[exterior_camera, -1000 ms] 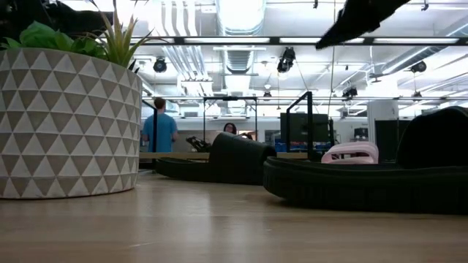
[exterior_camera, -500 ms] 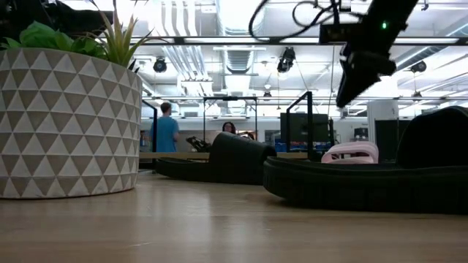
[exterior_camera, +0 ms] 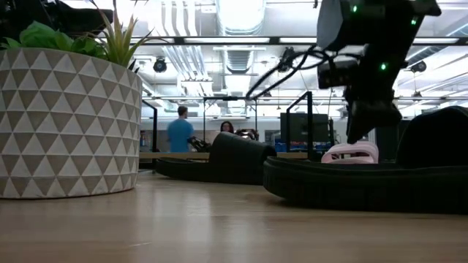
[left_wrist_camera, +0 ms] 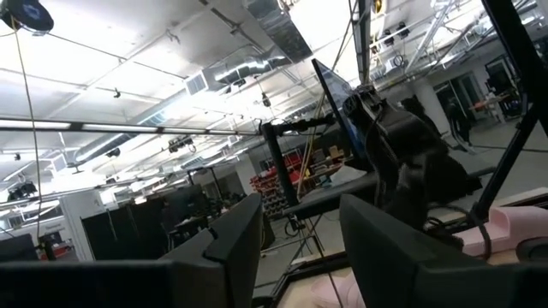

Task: Pick and place slides into the shelf
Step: Put the top pink slide on the shelf

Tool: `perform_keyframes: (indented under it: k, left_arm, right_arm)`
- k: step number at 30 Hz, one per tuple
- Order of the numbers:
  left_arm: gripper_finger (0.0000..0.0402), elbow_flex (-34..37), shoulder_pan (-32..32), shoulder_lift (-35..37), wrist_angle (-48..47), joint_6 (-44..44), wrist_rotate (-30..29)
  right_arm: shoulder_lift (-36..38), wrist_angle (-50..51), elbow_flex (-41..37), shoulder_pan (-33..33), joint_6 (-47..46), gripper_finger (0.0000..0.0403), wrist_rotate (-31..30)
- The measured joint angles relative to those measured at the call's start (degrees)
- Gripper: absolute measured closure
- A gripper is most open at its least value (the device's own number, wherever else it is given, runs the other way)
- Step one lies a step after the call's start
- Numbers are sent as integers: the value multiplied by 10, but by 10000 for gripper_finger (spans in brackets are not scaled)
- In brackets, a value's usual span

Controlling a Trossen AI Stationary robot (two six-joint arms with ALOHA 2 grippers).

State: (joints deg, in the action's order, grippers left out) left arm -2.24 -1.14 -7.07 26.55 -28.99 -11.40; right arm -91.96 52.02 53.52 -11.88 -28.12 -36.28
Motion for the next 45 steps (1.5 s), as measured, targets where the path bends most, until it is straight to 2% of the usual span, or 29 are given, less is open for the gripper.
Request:
perform_keyframes:
  k: [11, 22, 33, 39, 45]
  left_arm:
    - [258, 0, 0, 0, 0, 0, 0]
    - [258, 0, 0, -1, 0, 0, 0]
    - [258, 0, 0, -4, -1, 0, 0]
    - [258, 0, 0, -4, -1, 0, 0]
    - [258, 0, 0, -4, 0, 0, 0]
  right_arm:
    - [-74, 3, -3, 1, 16, 280, -69]
    - [-86, 15, -7, 5, 17, 291, -102]
    - [-86, 25, -11, 26, 18, 312, -91]
    - [-85, 28, -20, 43, 26, 293, -62]
    - [-85, 29, -23, 47, 22, 258, -87]
